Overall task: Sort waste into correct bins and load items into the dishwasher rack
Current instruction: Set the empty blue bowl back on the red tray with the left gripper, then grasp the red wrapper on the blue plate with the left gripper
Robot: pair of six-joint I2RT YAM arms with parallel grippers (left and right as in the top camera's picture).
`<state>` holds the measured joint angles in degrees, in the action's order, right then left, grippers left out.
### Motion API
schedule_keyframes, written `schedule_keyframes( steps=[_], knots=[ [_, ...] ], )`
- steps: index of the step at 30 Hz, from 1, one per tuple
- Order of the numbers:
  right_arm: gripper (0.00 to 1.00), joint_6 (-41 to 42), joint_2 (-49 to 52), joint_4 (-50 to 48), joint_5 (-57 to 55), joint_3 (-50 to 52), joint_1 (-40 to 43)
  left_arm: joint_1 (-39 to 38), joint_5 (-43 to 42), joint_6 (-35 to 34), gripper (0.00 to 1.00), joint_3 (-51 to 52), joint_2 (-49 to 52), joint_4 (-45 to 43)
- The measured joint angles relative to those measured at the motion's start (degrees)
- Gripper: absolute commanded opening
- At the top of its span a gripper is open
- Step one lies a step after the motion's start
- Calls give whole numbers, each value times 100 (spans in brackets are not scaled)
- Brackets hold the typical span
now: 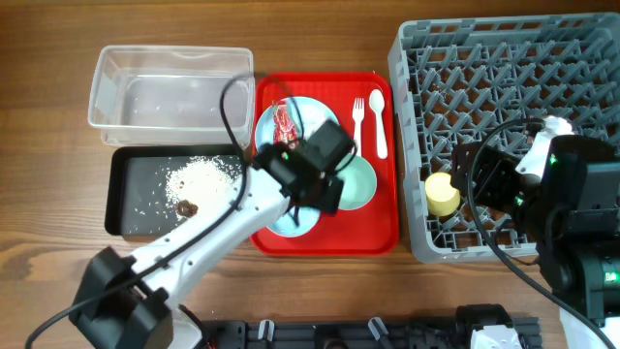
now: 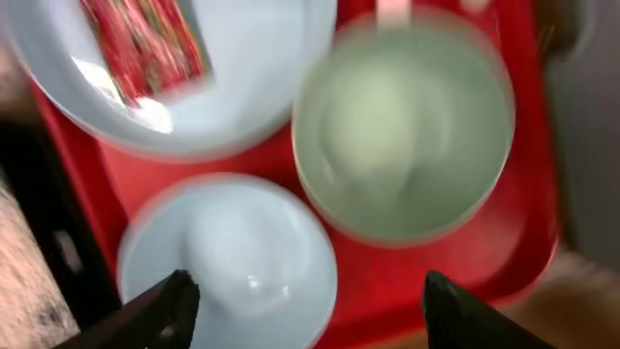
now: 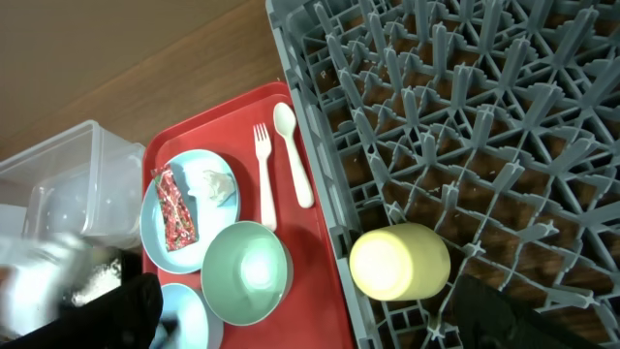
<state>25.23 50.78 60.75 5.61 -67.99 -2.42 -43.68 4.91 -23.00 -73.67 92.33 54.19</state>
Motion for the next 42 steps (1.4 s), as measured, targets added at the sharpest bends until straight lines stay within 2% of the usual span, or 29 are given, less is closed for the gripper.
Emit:
schedule_keyframes(
  steps=[7, 12, 19, 22, 25, 28, 29, 33, 38, 42],
  knots=[
    [97, 0, 0, 0, 0, 0, 0, 809, 769, -4, 75, -210, 199, -883],
    [97, 0, 0, 2, 0, 0, 0, 1488, 568, 0, 72, -210, 1187, -1305],
    [97, 0, 0, -2, 0, 0, 0, 1720, 376, -26, 73, -203, 2076, -1880],
    [97, 0, 0, -4, 0, 0, 0, 1718, 356, -22, 70, -203, 2135, -2081],
    [97, 0, 0, -4, 0, 0, 0, 1709, 354, -20, 63, -203, 2135, -2214],
    [97, 0, 0, -2, 0, 0, 0, 1707, 337, -4, 61, -205, 2168, -2275],
    [97, 0, 0, -2, 0, 0, 0, 1707, 332, -7, 57, -205, 2197, -2291],
    [97, -2, 0, -4, 0, 0, 0, 1703, 254, -17, 4, -238, 2369, -2321],
    [97, -2, 0, -2, 0, 0, 0, 1703, 87, -4, 4, -267, 2378, -2277],
    [97, 0, 0, -2, 0, 0, 0, 1703, -170, -2, 4, -293, 2238, -1727]
  ],
)
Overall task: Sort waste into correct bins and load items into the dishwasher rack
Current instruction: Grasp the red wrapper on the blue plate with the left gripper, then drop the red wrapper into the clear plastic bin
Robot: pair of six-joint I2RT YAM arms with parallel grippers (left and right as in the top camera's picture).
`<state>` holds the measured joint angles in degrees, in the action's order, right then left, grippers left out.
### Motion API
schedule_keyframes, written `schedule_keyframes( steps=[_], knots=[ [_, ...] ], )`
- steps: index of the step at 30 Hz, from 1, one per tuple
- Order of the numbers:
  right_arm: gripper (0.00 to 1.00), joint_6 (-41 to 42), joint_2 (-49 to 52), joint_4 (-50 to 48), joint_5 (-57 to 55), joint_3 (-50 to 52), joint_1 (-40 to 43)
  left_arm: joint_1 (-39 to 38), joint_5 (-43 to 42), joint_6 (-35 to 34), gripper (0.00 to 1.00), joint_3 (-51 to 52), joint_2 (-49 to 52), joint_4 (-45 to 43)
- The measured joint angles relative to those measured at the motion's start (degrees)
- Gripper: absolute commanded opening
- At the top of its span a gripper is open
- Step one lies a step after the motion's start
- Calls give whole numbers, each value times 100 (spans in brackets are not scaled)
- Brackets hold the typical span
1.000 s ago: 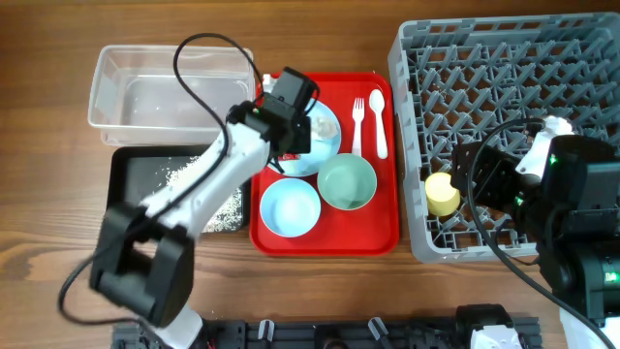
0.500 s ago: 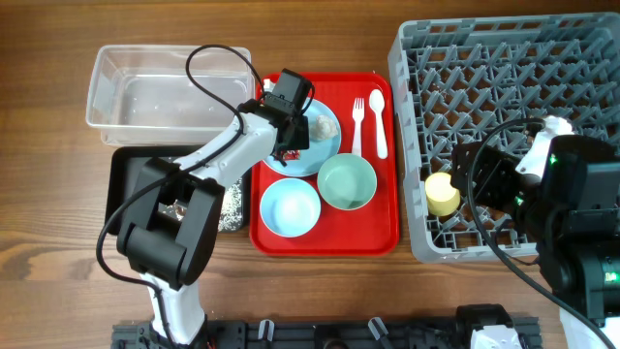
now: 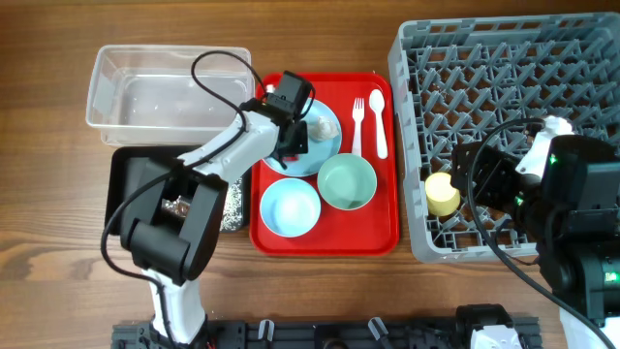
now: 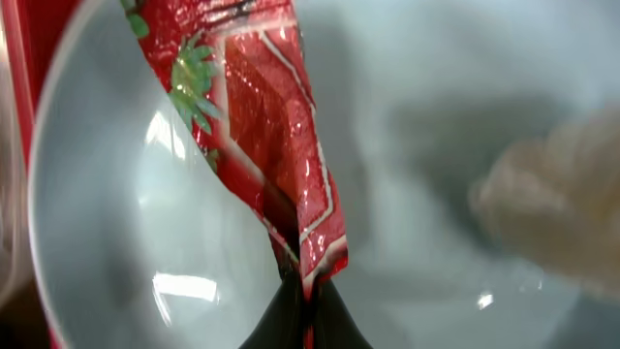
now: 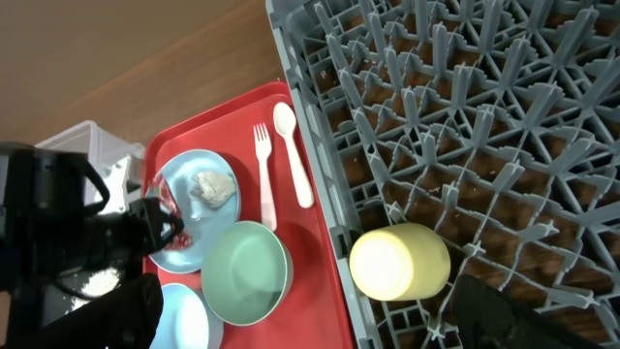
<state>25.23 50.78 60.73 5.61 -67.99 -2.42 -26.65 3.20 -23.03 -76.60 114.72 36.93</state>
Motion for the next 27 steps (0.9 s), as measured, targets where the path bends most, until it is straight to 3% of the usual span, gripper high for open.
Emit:
schedule_keyframes(
  steps=[6, 10, 14, 15, 16, 17, 18, 20, 27],
  knots=[
    [97, 0, 0, 0, 9, 0, 0, 20, -127, 0, 4, -22, -962, 595],
    [97, 0, 0, 0, 20, 0, 0, 238, 166, -17, 4, -179, -1786, 549],
    [97, 4, 0, -2, 22, 0, 0, 868, 601, -129, 4, -254, -1965, 208],
    [97, 4, 0, 0, 22, 0, 0, 1067, 669, -155, 7, -254, -1886, 70],
    [97, 7, 0, 0, 24, 0, 0, 1215, 704, -173, 26, -254, -1803, -28],
    [97, 4, -2, 0, 24, 0, 0, 1390, 726, -181, 64, -254, -1676, -179],
    [97, 4, 0, 0, 26, 0, 0, 1497, 723, -190, 74, -254, -1580, -275],
    [97, 4, 0, 0, 37, 0, 0, 1707, 647, -199, 81, -254, -1346, -420],
    [97, 4, 0, -2, 37, 0, 0, 1746, 223, -74, 82, -247, -1233, -306]
  ],
)
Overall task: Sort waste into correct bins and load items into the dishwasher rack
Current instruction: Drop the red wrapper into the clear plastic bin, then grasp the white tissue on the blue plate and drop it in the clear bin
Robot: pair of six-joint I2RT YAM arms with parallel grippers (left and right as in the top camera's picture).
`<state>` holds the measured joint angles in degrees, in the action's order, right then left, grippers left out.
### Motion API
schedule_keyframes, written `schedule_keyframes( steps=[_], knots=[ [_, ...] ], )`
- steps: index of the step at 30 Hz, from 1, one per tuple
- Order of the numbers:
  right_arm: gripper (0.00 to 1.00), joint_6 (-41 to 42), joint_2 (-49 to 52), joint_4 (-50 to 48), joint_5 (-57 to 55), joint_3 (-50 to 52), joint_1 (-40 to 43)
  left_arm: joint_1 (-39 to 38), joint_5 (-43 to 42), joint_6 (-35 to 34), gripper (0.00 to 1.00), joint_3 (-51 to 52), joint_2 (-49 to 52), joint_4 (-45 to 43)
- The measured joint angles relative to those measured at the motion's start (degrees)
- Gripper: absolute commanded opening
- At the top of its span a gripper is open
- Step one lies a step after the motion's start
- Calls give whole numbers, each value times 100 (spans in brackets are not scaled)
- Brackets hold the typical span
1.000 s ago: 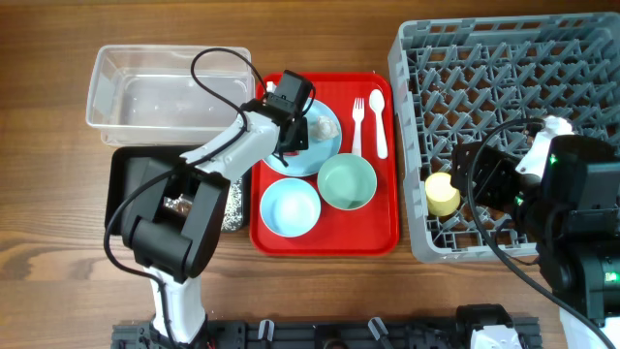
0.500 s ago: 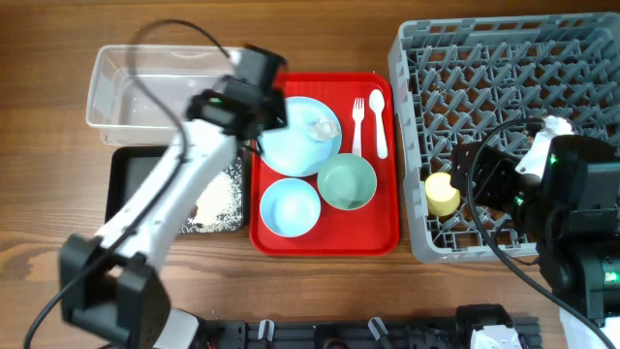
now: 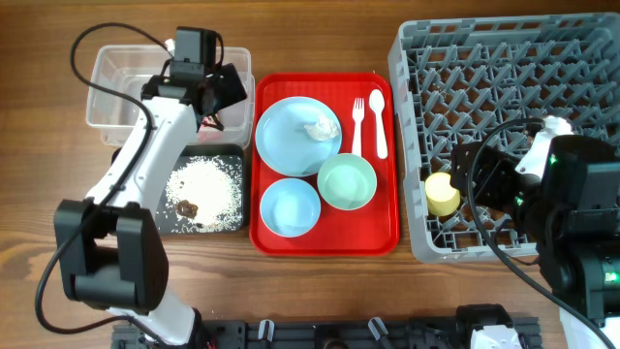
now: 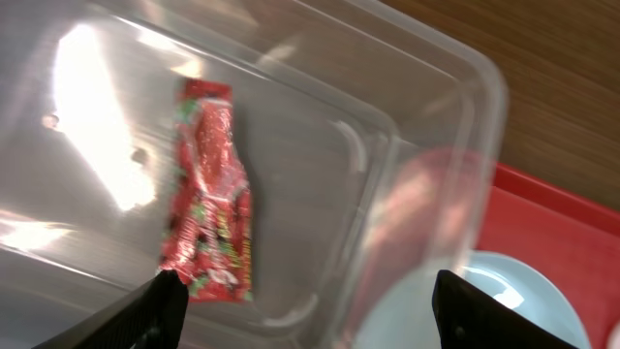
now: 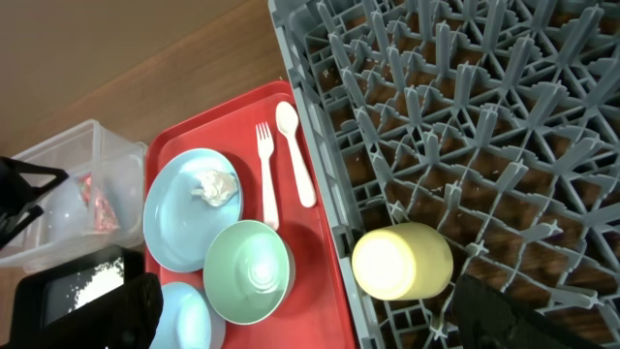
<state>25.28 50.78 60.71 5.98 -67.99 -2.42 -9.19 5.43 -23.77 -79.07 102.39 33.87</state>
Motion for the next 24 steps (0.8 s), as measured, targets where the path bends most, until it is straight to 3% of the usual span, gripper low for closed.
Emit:
schedule_keyframes(
  steps=[9, 13, 18, 22, 24],
  knots=[
    [97, 0, 0, 2, 0, 0, 0, -1283, -254, 479, 83, -7, -116, 13],
    [97, 0, 0, 4, 0, 0, 0, -1904, -254, 658, 84, -15, 439, -535],
    [97, 0, 15, 7, 0, 0, 0, -2079, -297, 697, 81, -13, 1143, -824],
    [97, 2, 149, 7, 0, 0, 0, -2120, -308, 704, 59, -13, 1408, -951],
    [97, 0, 236, 4, 2, 0, 0, -2131, -332, 719, 33, -13, 1506, -977]
  ],
)
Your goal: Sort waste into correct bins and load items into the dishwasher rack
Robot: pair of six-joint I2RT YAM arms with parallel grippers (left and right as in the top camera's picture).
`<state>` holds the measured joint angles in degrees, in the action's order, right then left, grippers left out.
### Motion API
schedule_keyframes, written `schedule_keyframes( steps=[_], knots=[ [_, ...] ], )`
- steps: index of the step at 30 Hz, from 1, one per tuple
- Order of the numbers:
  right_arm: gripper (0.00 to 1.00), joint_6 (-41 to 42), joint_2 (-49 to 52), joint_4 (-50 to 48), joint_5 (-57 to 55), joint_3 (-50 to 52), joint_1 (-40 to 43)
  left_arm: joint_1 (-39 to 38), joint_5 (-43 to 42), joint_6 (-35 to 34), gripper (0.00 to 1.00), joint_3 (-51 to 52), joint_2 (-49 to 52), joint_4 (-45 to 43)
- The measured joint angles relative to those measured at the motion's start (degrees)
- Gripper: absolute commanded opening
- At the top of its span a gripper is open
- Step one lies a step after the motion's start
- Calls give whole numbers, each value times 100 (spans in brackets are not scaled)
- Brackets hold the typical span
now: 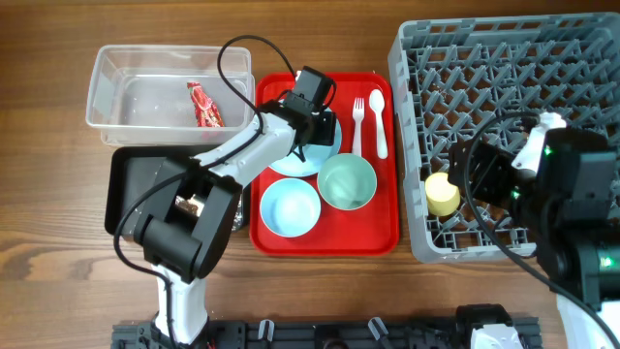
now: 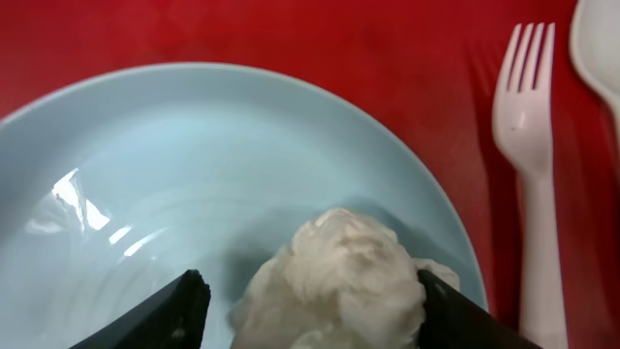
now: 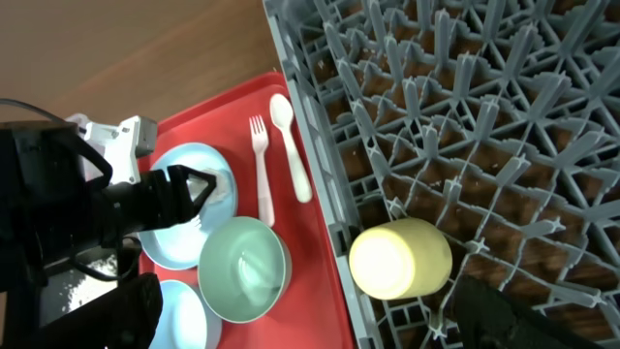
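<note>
My left gripper [image 1: 315, 124] hangs low over the blue plate [image 2: 174, 174] on the red tray [image 1: 378, 228]. It is open, with its fingers [image 2: 184, 310] either side of a crumpled white tissue [image 2: 334, 276]. The red wrapper [image 1: 204, 105] lies in the clear bin [image 1: 126, 78]. A green bowl [image 1: 347, 182], a blue bowl [image 1: 290, 206], a white fork [image 1: 357, 121] and a white spoon [image 1: 377, 121] also sit on the tray. In the grey rack [image 1: 504, 58] lies a yellow cup [image 1: 443, 195]. My right gripper [image 3: 310, 320] stands open above the rack's left edge.
A black tray [image 1: 126, 199] with rice crumbs lies below the clear bin, left of the red tray. The left arm stretches across it. The rack fills the right side of the wooden table [image 1: 58, 271].
My left gripper was open above the clear bin with the wrapper lying inside. It is now down at the plate, open around the tissue. The right arm has barely shifted.
First my left gripper was open above the bowls, with the wrapper and tissue on the plate. Then it was shut on the wrapper on the plate. Then it was open over the clear bin, the wrapper inside. Now it straddles the tissue.
</note>
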<state>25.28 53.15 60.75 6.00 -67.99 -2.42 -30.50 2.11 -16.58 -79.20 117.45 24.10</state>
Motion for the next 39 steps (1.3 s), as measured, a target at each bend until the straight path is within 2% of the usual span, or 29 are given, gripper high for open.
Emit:
schedule_keyframes(
  steps=[2, 3, 7, 11, 15, 20, 23, 24, 26, 27, 29, 33, 39],
  knots=[
    [97, 0, 85, 0, 37, 0, 0, 0, -11, 0, 6, 0, 55, 0],
    [97, 2, 111, 0, 57, 0, 0, 0, -11, 15, 4, 0, 74, 0],
    [97, 0, 179, 2, 153, 0, 0, 0, -11, 37, 4, -20, 46, 107],
    [97, 0, 170, 2, 173, 0, 0, 13, -9, 17, 4, -28, -243, 684],
    [97, -15, 72, 2, 184, 0, 0, 140, -9, 9, 4, -28, -1143, 1161],
    [97, -142, -205, 7, 221, 0, 0, 953, -9, -2, 4, -160, -2483, 1386],
    [97, -166, -352, 4, 256, 0, 0, 1742, 33, -4, 5, -280, -2747, 1340],
    [97, -208, -391, 7, 258, 0, 0, 2002, 52, -7, 23, -289, -2726, 1342],
    [97, -286, -428, 7, 258, 0, 0, 2310, 81, 13, 73, -284, -2564, 1340],
    [97, -339, -442, 4, 258, 0, 0, 2415, 79, -2, 85, -284, -2452, 1311],
    [97, -446, -466, 4, 260, 0, 0, 2566, 79, -7, 99, -280, -2175, 1257],
    [97, -595, -501, 74, 262, 0, 0, 2673, 76, -17, 100, -227, -1849, 1305],
    [97, -638, -511, 136, 278, 0, 0, 2671, -39, -22, 100, -496, -2197, 1799]
  ],
)
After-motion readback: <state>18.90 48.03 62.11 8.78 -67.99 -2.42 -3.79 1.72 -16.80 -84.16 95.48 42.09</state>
